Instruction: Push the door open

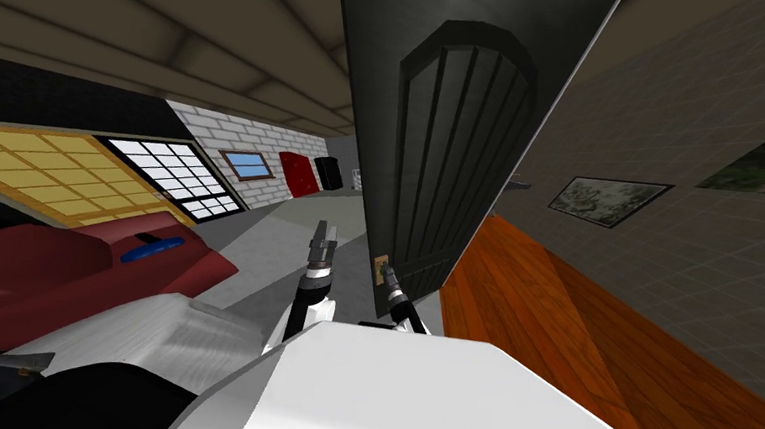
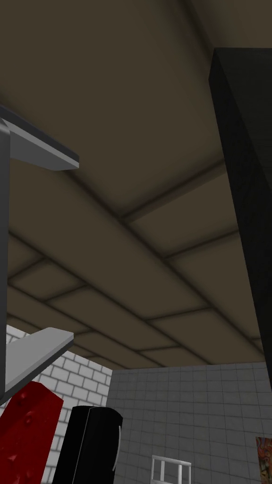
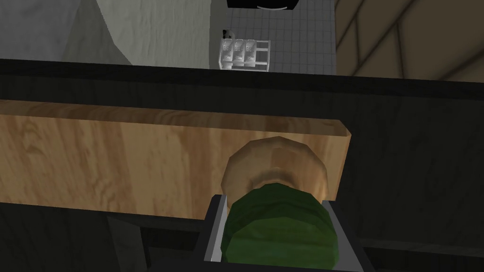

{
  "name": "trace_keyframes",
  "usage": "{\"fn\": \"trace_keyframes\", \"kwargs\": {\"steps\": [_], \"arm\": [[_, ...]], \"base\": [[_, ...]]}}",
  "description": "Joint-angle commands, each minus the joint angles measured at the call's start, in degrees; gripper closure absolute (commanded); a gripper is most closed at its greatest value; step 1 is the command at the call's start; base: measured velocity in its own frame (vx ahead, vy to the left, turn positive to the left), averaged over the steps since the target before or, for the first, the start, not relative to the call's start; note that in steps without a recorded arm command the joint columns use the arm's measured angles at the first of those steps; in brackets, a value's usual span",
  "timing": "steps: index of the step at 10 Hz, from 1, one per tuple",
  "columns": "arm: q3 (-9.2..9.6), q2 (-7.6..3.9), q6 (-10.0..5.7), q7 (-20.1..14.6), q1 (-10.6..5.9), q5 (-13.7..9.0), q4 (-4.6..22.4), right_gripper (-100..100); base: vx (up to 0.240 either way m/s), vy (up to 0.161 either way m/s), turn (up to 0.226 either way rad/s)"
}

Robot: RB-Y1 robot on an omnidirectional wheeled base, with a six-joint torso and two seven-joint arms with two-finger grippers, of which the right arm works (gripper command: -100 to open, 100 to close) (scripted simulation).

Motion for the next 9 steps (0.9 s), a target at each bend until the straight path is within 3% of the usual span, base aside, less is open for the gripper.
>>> {"fn": "trace_keyframes", "kwargs": {"steps": [1, 2, 5, 7, 9], "arm": [[0.0, 0.0, 0.0, 0.0, 0.0, 0.0, 0.0, 100], [-1.1, -1.42, -0.12, 0.2, -0.08, -0.2, -0.2, 100], [-2.84, -2.33, -0.14, 0.4, -0.16, -0.5, -0.2, 100], [-4.41, -2.02, -0.16, 0.5, -0.23, -0.8, -0.2, 100], [-5.85, -0.74, -0.17, 0.6, -0.3, -1.0, -0.2, 100]], "base": [[0.038, 0.065, -0.028], [0.11, 0.109, -0.063], [0.116, 0.169, -0.097], [0.131, 0.193, -0.102], [0.137, 0.185, -0.11]]}}
